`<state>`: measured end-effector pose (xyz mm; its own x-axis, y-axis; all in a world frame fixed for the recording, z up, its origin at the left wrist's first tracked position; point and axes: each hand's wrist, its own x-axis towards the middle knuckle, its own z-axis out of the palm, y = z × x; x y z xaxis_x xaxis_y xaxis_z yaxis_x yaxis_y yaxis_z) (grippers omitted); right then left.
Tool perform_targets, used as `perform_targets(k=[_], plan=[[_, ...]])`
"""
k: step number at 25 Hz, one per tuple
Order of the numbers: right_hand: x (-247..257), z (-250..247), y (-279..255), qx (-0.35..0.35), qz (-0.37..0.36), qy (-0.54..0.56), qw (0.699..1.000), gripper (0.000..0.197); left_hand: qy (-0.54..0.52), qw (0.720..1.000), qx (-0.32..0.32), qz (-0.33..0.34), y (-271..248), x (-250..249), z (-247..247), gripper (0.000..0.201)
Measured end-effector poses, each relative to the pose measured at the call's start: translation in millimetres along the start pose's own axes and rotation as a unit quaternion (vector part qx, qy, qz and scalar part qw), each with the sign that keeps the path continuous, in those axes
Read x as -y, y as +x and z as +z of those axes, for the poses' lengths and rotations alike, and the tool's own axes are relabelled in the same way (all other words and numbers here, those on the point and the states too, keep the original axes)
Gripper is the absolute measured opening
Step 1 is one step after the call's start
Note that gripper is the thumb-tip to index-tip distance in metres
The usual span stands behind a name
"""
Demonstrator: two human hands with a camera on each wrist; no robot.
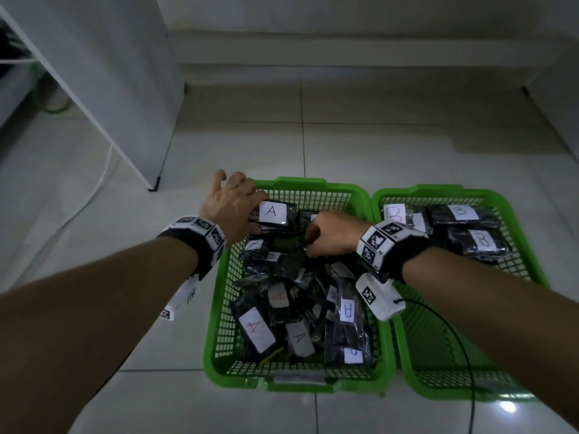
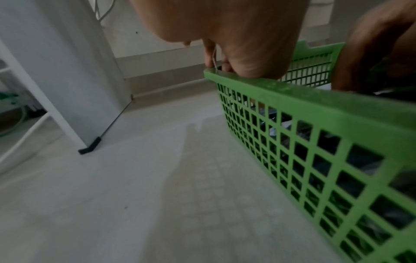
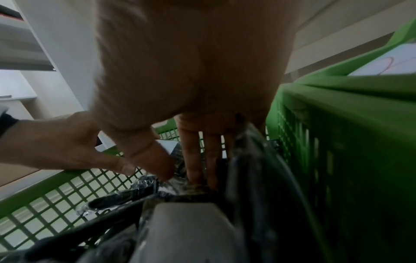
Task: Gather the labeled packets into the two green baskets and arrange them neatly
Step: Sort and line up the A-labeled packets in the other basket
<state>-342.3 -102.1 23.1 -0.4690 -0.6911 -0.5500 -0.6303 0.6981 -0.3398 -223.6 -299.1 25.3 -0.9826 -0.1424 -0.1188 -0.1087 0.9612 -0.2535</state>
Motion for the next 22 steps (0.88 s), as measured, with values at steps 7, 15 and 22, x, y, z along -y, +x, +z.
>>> perform_targets(k=[7, 15, 22], plan=[[-5, 3, 1, -0.026, -0.006, 0.080, 0.996, 0.037, 0.103, 0.993, 0.047, 0.028, 6, -10, 1, 0.065], [-20, -18, -23, -0.069, 0.015, 0.474, 0.878, 0.026, -0.392, 0.916, 0.084, -0.031, 3, -9, -38, 0.029], [2, -4, -38, -0.294, -0.135, 0.167, 0.931, 0.047, -0.700, 0.672, 0.193, -0.143, 8, -24, -72, 0.036]])
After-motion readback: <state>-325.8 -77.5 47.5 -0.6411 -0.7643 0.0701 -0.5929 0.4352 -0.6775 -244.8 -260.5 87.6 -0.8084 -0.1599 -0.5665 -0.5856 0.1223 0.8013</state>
